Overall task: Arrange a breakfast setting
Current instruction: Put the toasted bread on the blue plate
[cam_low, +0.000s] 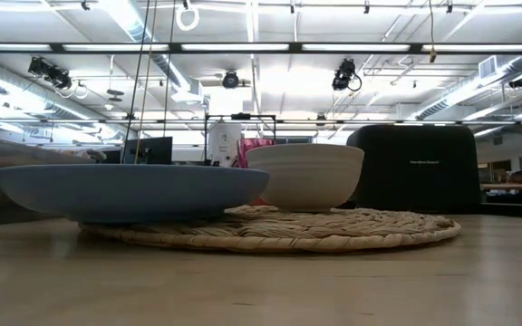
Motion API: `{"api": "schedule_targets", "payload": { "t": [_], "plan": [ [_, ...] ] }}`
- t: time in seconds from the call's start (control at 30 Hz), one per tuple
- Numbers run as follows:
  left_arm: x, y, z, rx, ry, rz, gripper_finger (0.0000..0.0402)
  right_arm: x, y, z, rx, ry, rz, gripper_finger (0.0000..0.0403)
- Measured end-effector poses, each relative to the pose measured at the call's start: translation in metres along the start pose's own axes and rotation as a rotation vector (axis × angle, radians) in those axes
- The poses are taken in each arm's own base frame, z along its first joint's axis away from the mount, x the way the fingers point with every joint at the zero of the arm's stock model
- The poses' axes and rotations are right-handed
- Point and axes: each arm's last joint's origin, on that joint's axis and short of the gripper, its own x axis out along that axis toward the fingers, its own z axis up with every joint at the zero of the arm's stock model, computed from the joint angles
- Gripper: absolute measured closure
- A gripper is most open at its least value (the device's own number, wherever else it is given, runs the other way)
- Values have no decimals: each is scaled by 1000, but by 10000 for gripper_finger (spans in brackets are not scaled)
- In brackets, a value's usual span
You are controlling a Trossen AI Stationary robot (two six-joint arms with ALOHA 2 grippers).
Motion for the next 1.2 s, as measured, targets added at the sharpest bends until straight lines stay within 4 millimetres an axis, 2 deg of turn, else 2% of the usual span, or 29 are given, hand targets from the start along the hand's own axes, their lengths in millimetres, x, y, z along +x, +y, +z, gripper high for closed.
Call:
{"api": "schedule_targets", "payload": {
  "t": [0.13, 0.27, 0.53, 0.67, 0.83, 1.0, 1.2],
  "plan": [
    [-12, 1, -3, -30, 43, -12, 108, 23, 11, -42, 28, 90, -68, 384],
    [-21, 1, 1, -53, 13, -42, 108, 40, 13, -81, 43, 170, -133, 384],
    [-25, -6, 5, -93, -22, -110, 109, 60, 4, -137, -6, 282, -194, 384],
    [-27, -8, 4, -95, -17, -131, 109, 66, -6, -145, -59, 287, -189, 384],
    [-27, -8, 4, -92, -17, -131, 109, 67, -23, -144, -184, 323, -162, 384],
    [-27, -7, 4, -89, -18, -118, 109, 62, -33, -143, -447, 418, -174, 384],
    [-26, -7, 4, -88, -17, -100, 109, 61, -25, -145, -795, 463, -117, 384]
  ]
}}
